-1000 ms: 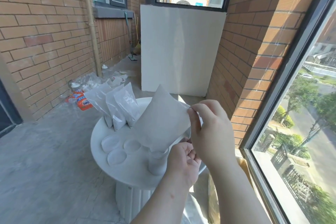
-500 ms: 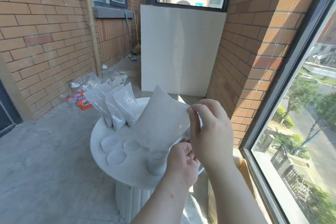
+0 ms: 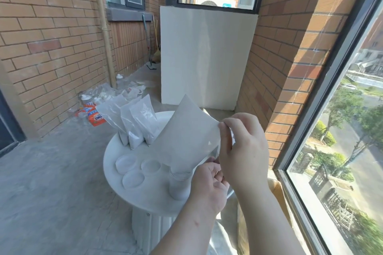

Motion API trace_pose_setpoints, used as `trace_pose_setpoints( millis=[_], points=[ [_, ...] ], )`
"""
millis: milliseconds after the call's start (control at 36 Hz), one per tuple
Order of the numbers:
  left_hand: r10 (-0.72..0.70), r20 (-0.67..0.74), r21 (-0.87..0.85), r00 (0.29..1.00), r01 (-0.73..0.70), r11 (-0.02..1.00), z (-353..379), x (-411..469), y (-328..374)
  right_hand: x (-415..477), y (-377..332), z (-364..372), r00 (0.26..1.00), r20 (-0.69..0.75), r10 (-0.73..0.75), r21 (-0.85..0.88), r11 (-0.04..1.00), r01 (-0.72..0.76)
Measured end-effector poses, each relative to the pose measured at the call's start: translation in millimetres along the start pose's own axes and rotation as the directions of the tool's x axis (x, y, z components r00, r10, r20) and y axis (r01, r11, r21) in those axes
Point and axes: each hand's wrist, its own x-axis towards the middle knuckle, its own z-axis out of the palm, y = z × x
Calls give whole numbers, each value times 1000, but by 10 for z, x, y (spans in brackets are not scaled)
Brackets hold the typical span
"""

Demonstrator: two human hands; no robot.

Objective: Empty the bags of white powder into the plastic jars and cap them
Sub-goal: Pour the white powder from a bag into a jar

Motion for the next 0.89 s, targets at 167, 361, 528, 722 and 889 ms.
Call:
trace_pose_setpoints(
  millis=[167, 361, 528, 722, 889],
  points=[
    [15, 8, -40, 1000, -15, 999, -18, -2, 7, -6, 10, -9, 1000, -4, 0, -20, 1000, 0],
    [10, -11, -27, 1000, -11, 1000, 5, 0, 16, -10, -1, -11, 1000, 9, -1, -13, 1000, 1],
    [-9, 26, 27, 1000, 8, 1000, -18, 24, -43, -24, -8, 1, 1000, 31, 2, -2, 1000, -2],
    [18, 14, -40, 1000, -18, 999, -9, -1, -22, 26, 29, -33, 1000, -18, -1, -22, 1000, 1],
    [6, 18, -18, 1000, -6, 1000, -27, 23, -24, -6, 25, -31, 1000, -6, 0, -14, 1000, 0]
  ],
)
